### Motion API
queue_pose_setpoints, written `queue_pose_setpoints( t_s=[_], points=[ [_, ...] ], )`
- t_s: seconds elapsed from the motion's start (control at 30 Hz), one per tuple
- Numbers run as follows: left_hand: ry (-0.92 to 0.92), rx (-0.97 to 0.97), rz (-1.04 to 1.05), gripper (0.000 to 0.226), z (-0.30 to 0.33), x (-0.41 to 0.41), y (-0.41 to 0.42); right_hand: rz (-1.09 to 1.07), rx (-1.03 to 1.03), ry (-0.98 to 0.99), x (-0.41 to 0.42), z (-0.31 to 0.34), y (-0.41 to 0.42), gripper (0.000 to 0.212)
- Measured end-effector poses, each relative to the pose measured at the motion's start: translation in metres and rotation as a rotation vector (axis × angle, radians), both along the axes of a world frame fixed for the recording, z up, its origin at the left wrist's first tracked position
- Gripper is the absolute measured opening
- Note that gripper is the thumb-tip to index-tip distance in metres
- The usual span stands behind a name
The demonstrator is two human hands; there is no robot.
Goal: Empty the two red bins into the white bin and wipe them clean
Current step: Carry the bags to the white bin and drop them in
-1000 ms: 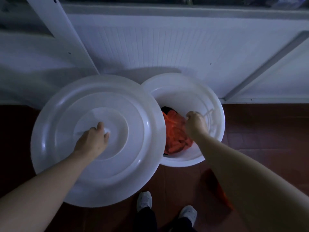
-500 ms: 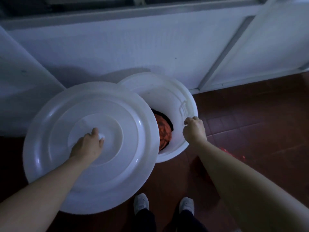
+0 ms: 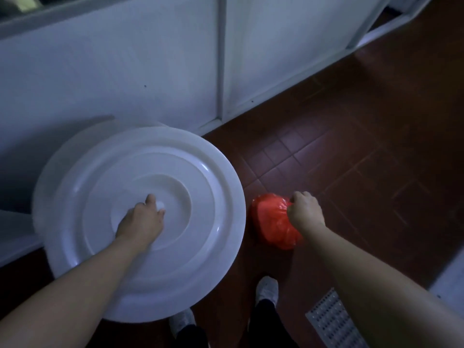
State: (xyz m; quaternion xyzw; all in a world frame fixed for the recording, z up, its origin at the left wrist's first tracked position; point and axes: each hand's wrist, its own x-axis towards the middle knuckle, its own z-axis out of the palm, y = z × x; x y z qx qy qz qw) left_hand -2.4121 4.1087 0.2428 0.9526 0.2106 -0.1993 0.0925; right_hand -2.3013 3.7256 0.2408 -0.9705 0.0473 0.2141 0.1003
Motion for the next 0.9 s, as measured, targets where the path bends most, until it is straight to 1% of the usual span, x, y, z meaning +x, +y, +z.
queue_pose_setpoints(
  t_s=[0.13, 0.3, 0.47, 0.63, 0.73, 0.8, 0.9],
  points=[
    [-0.027, 0.020, -0.065, 0.030, -0.028, 0.044, -0.050, -0.089, -0.030, 0.081, 0.006, -0.045, -0.067, 0.034],
    [-0.007, 0.033, -0.137, 0.029, -0.060, 0.093, -0.085, -0.133, 0.007, 0.157, 0.024, -0.103, -0.106, 0.039],
    [0.034, 0.101, -0.182, 0.029, -0.093, 0.121, -0.088, -0.154, 0.085, 0.166, 0.054, -0.169, -0.105, 0.046],
    [0.031, 0.116, -0.239, 0.030, -0.111, 0.122, -0.081, -0.181, 0.100, 0.166, 0.070, -0.223, -0.091, 0.044],
    [0.020, 0.116, -0.278, 0.030, -0.113, 0.125, -0.079, -0.214, 0.114, 0.155, 0.075, -0.241, -0.084, 0.032],
    [0.020, 0.132, -0.292, 0.031, -0.113, 0.125, -0.077, -0.298, 0.155, 0.146, 0.079, -0.245, -0.079, 0.023],
    [0.001, 0.135, -0.306, 0.031, -0.113, 0.125, -0.078, -0.407, 0.210, 0.151, 0.082, -0.237, -0.075, 0.027]
  ],
)
